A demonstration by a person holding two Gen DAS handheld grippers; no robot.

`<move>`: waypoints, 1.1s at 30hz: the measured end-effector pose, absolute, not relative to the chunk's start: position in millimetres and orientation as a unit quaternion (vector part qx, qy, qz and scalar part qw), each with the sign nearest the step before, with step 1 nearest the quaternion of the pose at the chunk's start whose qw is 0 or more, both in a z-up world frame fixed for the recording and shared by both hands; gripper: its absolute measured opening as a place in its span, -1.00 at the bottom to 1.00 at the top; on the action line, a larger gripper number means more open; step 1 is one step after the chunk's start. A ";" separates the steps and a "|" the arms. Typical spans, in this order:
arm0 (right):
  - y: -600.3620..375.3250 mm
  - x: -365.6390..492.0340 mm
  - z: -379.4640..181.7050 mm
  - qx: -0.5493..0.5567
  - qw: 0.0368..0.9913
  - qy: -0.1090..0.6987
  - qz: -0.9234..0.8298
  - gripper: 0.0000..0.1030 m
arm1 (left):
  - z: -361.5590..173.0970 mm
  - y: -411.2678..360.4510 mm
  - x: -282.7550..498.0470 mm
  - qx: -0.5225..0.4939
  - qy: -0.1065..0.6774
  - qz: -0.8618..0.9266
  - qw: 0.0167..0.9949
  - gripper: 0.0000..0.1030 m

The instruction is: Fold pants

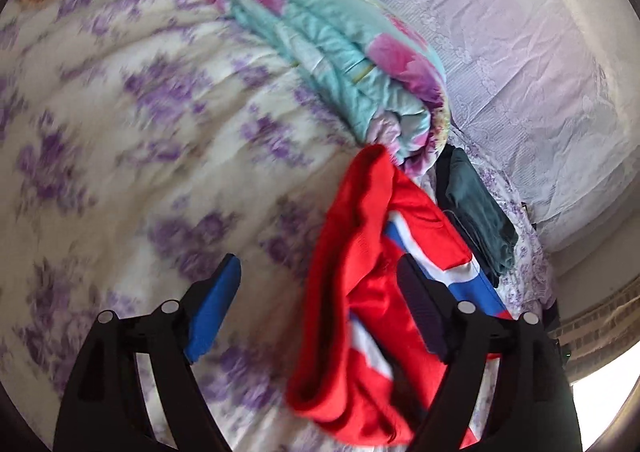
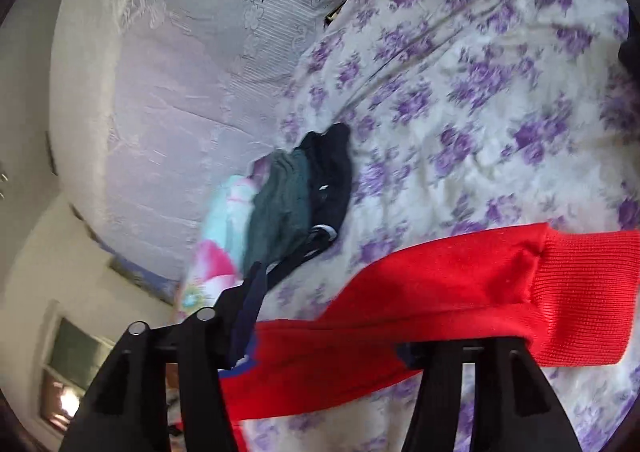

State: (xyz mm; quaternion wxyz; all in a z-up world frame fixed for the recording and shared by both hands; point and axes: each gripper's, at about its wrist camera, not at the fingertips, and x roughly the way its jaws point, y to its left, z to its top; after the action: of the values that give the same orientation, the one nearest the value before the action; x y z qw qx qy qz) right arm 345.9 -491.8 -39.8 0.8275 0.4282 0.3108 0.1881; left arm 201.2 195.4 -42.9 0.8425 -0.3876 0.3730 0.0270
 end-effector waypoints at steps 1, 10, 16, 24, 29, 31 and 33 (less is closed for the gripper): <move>-495.5 343.7 -36.2 0.440 0.821 0.308 0.195 0.12 | -45.8 197.2 200.2 -0.395 0.376 0.025 0.838 0.51; -476.0 329.6 11.6 0.274 0.905 0.286 0.155 0.80 | -48.1 198.0 200.6 -0.386 0.378 0.042 0.840 0.51; -502.8 340.0 9.0 0.302 0.905 0.300 0.031 0.68 | -51.3 191.8 204.5 -0.360 0.387 0.062 0.846 0.51; -527.4 314.6 -33.8 0.290 0.880 0.374 -0.024 -0.21 | -50.6 193.5 202.7 -0.370 0.387 0.055 0.843 0.53; -540.3 326.8 -72.1 0.373 0.852 0.366 -0.006 -0.25 | -51.5 194.6 201.5 -0.379 0.386 0.052 0.839 0.54; -537.0 335.2 -71.8 0.369 0.857 0.360 0.011 -0.23 | -50.7 191.4 202.6 -0.369 0.389 0.054 0.842 0.54; -531.3 339.2 -69.2 0.358 0.865 0.350 0.027 -0.65 | -49.6 187.8 203.7 -0.358 0.391 0.057 0.846 0.55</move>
State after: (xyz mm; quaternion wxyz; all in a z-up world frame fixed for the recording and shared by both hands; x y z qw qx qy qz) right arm 339.2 -531.3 -69.2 0.8654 0.3580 0.3497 0.0271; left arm 203.7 187.8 -49.6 0.8461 -0.3580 0.3907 0.0570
